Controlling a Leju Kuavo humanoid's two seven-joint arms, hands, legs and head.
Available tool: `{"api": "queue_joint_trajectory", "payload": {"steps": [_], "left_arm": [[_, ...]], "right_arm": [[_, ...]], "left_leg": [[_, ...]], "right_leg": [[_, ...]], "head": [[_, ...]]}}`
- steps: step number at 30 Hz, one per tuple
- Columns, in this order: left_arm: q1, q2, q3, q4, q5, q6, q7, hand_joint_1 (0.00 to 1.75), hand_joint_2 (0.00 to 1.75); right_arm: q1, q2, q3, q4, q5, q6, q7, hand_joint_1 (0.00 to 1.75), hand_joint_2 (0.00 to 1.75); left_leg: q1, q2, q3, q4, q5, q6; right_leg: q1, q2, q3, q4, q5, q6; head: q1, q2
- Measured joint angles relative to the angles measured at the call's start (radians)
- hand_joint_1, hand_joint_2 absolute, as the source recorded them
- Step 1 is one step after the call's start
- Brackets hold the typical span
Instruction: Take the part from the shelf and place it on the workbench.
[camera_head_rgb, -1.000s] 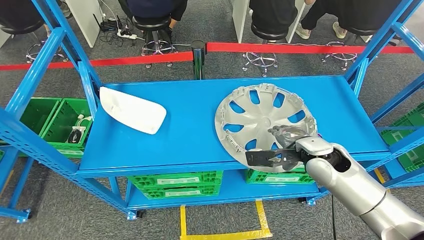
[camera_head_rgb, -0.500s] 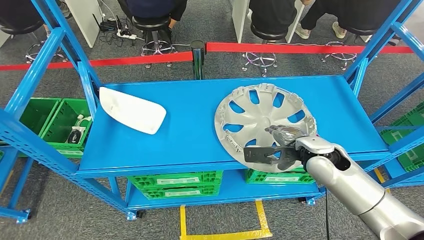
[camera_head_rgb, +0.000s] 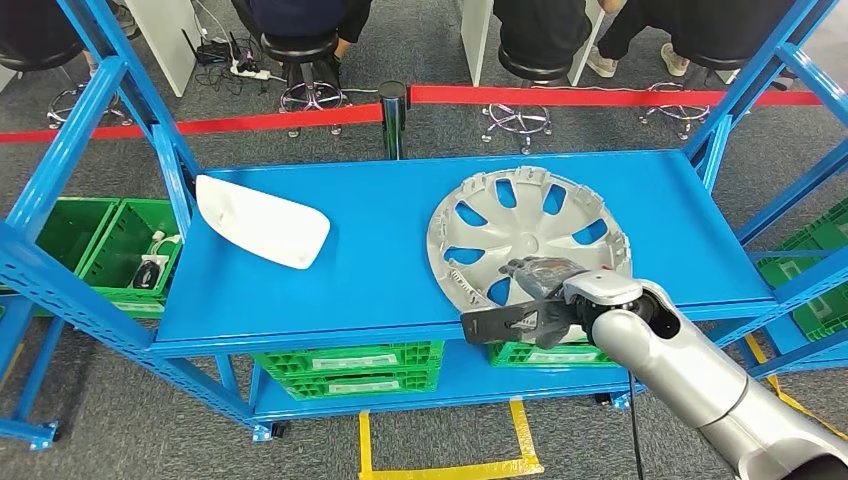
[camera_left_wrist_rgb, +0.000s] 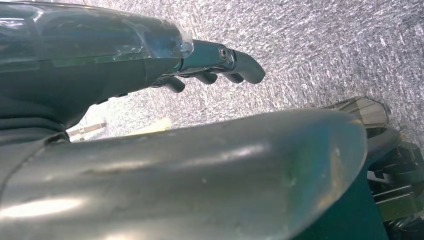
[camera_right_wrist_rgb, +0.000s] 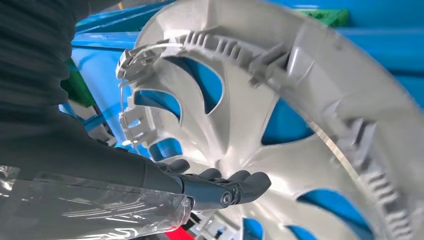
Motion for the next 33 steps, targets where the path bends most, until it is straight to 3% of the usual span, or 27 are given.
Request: {"api": "queue_joint_trajectory", "payload": {"steps": [15,33], "left_arm": [[0.000,0.000,-0.008,0.000,-0.006,0.001,0.012,0.00,0.00],[0.000,0.000,-0.009,0.000,-0.008,0.002,0.015,0.00,0.00]], "right_arm": [[0.062,0.038,-0.076,-0.020,0.205,0.234,0.000,0.00,1.75],[0.114,0.067,-0.175,-0.031,0.270,0.270,0.000,0.00,1.75]], "left_leg": [[0.000,-0.011,-0.001,0.000,0.000,0.000],[0.000,-0.015,0.000,0.000,0.001,0.000]], "right_leg": [[0.000,-0.003,0.001,0.000,0.000,0.000],[0.000,-0.004,0.001,-0.001,0.000,0.000]], "head": [[0.000,0.000],[0.000,0.000]]}}
